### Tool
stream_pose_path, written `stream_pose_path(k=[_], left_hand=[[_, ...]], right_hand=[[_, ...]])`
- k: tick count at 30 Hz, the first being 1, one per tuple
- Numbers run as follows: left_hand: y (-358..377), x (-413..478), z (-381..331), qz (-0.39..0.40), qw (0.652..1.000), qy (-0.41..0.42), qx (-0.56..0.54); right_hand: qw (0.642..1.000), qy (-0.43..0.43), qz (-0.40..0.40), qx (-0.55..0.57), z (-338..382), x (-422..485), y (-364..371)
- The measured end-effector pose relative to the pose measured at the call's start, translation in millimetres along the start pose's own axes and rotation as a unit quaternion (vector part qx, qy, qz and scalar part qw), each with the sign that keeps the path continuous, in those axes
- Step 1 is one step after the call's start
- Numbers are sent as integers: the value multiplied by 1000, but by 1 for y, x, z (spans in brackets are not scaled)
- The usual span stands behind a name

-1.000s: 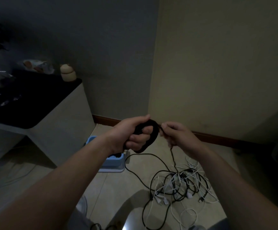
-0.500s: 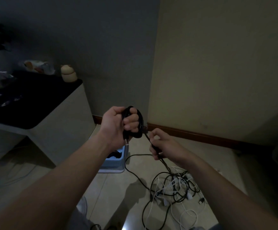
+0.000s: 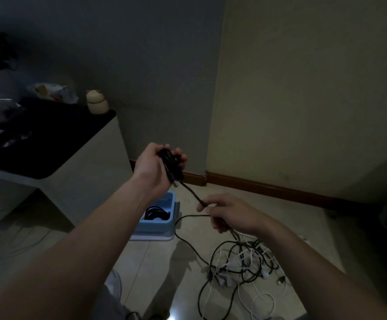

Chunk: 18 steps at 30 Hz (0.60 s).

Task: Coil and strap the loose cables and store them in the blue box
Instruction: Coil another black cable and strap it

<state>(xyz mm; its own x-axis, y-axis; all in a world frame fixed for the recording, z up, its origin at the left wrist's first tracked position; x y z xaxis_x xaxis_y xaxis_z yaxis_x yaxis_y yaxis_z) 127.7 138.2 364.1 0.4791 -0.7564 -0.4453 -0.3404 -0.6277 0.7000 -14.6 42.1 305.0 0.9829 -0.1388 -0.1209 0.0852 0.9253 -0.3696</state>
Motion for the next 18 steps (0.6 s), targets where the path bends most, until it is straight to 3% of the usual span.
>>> stream_pose_path(k=[3,6,9,13,16,18], left_hand=[[-6,1,-4,-27,999,19,-2],[-7,4,-5,-52,997,37,33],[-7,8,-8,-103,979,81,155],[2,13,-3,-108,907,142,381],[10,14,11,-101,834,163,517],[13,13,23,-99,781,160,595]], right_hand=[[998,3,1,-70,-2,-1,-7],[999,-7,5,-42,4,-2,-9],[998,-19,-6,-52,12,-2,-12],[997,-45,-60,22,26,-3,-18],[991,-46,-67,104,29,-5,-17],[990,-51,-93,93,29,-5,-19]])
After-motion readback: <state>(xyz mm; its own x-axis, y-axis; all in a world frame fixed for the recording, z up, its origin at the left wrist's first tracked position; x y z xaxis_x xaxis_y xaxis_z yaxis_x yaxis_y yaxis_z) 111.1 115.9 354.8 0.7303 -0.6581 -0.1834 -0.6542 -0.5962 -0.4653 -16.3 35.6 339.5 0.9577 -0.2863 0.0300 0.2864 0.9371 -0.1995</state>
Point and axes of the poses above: each hand's wrist, its own x-axis towards the middle knuckle, its own y-axis out of the palm, z = x × y, the point moved 7 cm from there along x, towards the middle knuckle, and after that the axes turned 14 degrees about -y, right-handed, at the moved point
